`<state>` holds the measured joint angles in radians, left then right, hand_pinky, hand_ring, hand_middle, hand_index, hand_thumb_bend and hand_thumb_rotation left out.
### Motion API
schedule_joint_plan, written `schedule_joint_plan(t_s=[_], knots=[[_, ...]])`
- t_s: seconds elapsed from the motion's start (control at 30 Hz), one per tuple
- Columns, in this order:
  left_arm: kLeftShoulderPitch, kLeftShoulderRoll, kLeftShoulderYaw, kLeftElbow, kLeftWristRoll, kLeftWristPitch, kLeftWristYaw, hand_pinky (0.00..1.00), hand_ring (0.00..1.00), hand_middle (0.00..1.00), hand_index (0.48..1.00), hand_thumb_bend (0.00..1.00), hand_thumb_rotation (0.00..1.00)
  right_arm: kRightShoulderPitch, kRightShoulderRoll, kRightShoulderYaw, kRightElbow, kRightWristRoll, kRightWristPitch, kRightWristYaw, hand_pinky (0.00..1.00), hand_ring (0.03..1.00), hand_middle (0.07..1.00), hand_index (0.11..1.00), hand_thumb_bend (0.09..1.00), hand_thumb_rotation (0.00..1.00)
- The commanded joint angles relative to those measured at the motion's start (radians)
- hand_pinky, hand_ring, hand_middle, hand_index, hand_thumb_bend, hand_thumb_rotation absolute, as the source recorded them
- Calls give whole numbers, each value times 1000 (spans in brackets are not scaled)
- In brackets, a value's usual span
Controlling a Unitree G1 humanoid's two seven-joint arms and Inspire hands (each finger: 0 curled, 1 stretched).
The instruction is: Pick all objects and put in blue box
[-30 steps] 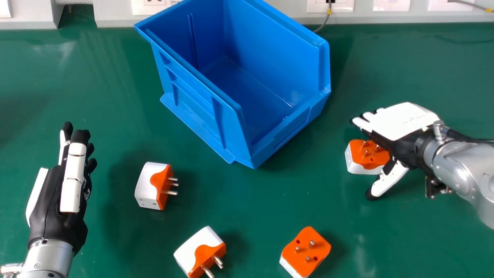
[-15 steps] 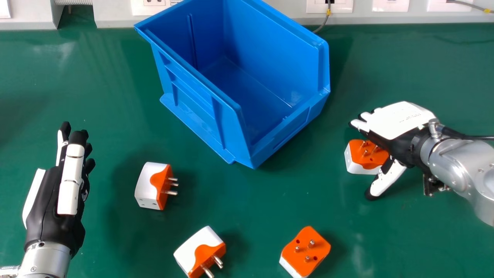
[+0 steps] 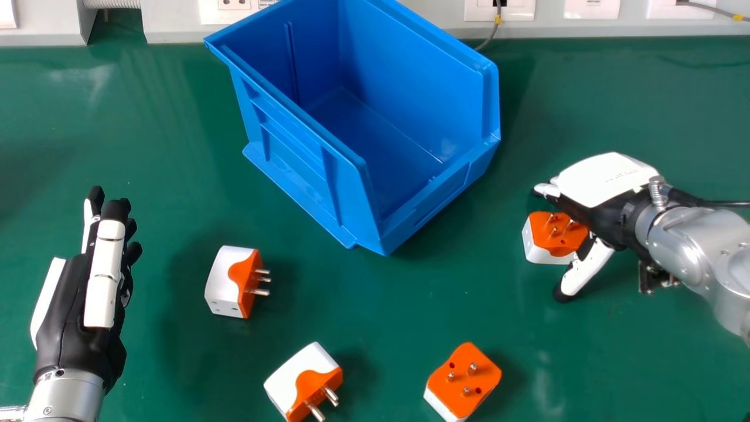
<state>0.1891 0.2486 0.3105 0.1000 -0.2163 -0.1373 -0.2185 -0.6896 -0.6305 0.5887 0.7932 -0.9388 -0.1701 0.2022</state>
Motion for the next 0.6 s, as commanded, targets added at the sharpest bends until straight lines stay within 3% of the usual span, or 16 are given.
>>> schedule_joint_plan(t_s=[0.0,0.13,0.27,0.3,0.4,0.43,0.53,0.57], knots=[[1,9,11,-34,-8,3,-2,983,1000,1000,1000,595,1000,-1,-4,11,16,0,-7,17,829,912,889,865,561,352],[7,4,12,-55,-9,16,1,981,1000,1000,1000,597,1000,-25,12,36,74,-17,-15,-4,800,875,860,833,542,308],[4,5,14,-51,-9,20,-1,979,1000,1000,1000,598,1000,-46,17,55,112,-24,-33,-50,777,848,838,800,531,287],[5,4,14,-54,-9,22,-1,978,1000,1000,1000,597,1000,-47,17,56,117,-21,-35,-61,713,783,784,738,525,260],[7,5,17,-57,-10,25,-2,978,1000,1000,1000,597,1000,-44,16,68,137,-27,-40,-126,713,783,784,738,525,260],[8,4,18,-59,-10,26,-1,977,1000,1000,1000,596,1000,-45,22,67,147,-22,-35,-135,624,690,708,694,523,209],[9,2,18,-59,-5,27,3,976,1000,1000,1000,597,1000,-57,38,74,179,-19,-24,-140,540,607,647,654,522,167],[8,2,16,-60,4,30,11,974,1000,1000,1000,598,1000,-59,44,69,180,-9,-15,-128,468,536,599,620,523,133]])
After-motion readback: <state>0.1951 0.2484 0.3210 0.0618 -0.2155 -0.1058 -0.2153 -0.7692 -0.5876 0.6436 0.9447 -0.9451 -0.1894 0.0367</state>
